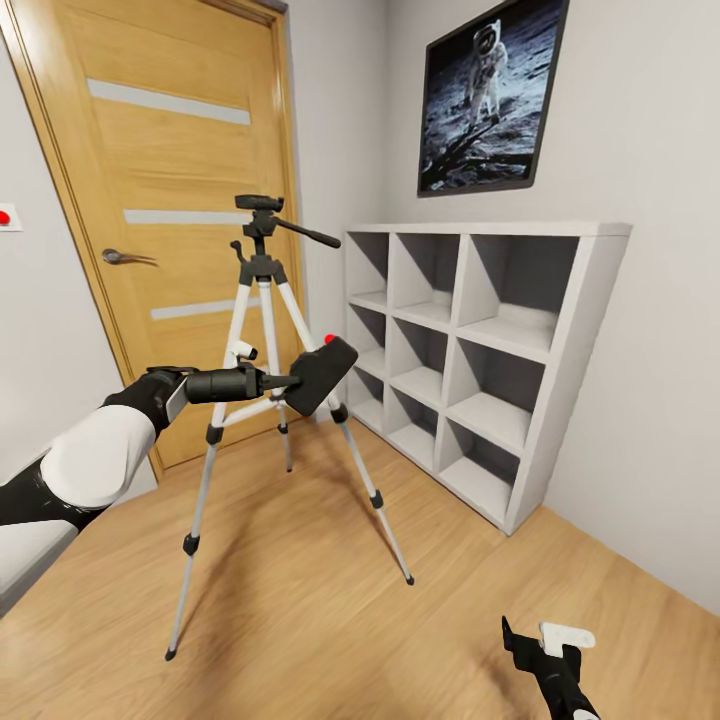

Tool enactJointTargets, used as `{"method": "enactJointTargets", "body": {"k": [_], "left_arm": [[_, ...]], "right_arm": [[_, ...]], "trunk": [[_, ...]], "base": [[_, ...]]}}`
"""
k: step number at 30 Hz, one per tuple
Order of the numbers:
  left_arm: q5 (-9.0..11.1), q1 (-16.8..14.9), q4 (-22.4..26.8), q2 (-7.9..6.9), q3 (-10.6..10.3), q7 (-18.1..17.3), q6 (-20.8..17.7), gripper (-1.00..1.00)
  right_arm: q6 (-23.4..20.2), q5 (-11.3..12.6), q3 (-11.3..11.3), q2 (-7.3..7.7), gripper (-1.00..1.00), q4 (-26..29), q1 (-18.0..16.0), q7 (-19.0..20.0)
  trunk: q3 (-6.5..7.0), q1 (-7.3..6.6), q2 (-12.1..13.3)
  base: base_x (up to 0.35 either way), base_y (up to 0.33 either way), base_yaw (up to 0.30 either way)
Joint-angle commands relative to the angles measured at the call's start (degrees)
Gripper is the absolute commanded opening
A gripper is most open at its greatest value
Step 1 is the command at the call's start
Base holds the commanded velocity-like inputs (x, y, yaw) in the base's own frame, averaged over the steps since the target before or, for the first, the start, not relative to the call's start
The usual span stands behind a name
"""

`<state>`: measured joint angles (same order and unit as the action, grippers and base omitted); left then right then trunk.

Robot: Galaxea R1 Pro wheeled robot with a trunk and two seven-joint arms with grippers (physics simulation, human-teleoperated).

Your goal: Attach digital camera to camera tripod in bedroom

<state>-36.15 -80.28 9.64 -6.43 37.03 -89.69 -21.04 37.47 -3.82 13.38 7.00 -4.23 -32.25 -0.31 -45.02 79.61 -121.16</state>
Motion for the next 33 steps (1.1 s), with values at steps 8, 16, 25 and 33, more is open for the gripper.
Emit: {"method": "enactJointTargets", "body": {"k": [8,16,25,33], "left_arm": [[-0.6,-0.1,0.0,0.02,0.6,-0.3,-0.5,-1.00],[-0.6,-0.1,0.0,0.02,0.6,-0.3,-0.5,-1.00],[-0.6,-0.1,0.0,0.02,0.6,-0.3,-0.5,-1.00],[-0.6,-0.1,0.0,0.02,0.6,-0.3,-0.5,-1.00]], "right_arm": [[0.3,-0.4,0.4,0.03,1.00,-0.3,-0.1,0.0],[0.2,-0.4,0.4,0.03,1.00,-0.2,-0.1,0.0],[0.2,-0.4,0.4,0.03,1.00,-0.2,-0.1,0.0],[0.1,-0.4,0.4,0.03,1.00,-0.3,-0.1,0.0]], "trunk": [[0.63,-1.77,3.2],[1.33,-3.53,6.4],[2.14,-5.51,10.0],[2.90,-7.26,13.2]], "base": [[0.000,0.000,-0.068],[0.000,0.000,-0.125],[0.000,0.000,-0.145],[0.000,0.000,-0.143]]}}
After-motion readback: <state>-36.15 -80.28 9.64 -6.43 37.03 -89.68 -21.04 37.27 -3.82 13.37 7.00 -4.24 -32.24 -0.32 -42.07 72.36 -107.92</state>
